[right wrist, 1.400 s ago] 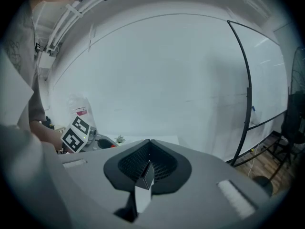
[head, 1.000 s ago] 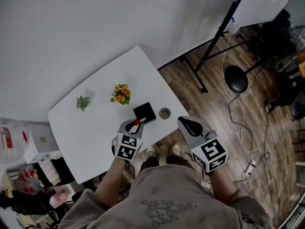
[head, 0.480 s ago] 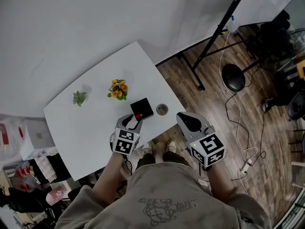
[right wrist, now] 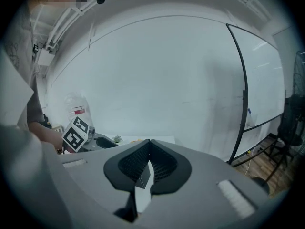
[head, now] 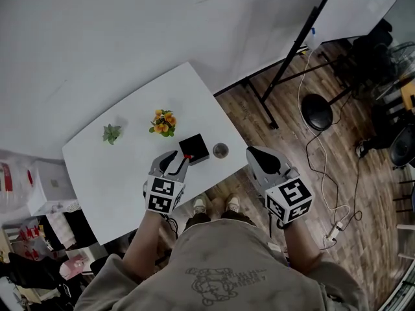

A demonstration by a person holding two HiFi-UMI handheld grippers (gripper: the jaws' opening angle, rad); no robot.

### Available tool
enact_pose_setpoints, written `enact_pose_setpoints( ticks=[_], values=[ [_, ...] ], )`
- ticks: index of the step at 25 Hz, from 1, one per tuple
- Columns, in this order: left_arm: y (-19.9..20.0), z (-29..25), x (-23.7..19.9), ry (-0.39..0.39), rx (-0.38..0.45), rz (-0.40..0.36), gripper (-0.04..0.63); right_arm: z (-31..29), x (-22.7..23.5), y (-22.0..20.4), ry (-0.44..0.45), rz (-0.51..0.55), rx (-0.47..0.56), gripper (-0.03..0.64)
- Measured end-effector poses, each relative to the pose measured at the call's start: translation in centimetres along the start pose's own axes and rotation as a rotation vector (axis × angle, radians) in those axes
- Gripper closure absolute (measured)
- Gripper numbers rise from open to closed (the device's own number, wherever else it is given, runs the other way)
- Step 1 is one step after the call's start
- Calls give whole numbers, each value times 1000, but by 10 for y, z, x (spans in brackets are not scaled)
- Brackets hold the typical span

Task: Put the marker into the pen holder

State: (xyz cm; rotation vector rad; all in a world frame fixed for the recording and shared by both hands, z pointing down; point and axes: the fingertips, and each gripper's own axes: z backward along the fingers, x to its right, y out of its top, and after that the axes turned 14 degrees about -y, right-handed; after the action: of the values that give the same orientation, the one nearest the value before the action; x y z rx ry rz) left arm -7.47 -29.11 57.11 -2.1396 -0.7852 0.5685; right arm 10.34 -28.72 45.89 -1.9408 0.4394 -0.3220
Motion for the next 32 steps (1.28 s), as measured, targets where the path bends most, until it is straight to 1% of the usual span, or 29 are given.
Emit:
enact_pose_setpoints(
  ticks=[4,8,10,13,18,21,24,27,30,32],
  values=[
    [30,22,1,37,71,-62,469,12,-1,26,2,26,83,588],
    [65,52,10,38,156,-54,485,28,-5,54,15,19,167,588],
    [84,68,15,43,194,-66,489,36,-8,68,25,16,207,588],
    [113,91,22,68,247,-121,501,49,-13,90,46,9,261,588],
    [153,124,36,86,328,-219,532,71,-22,127,84,11,353,589],
    [169,143,43,104,380,-244,541,85,-25,145,89,15,406,589],
    [183,163,45,137,432,-265,570,99,-28,157,99,50,439,589],
    [194,182,43,173,472,-263,592,107,-30,163,108,75,457,589],
    [198,198,40,204,501,-266,595,106,-29,161,109,84,448,589],
    [196,203,41,222,511,-276,595,102,-28,153,92,99,425,589]
  ],
)
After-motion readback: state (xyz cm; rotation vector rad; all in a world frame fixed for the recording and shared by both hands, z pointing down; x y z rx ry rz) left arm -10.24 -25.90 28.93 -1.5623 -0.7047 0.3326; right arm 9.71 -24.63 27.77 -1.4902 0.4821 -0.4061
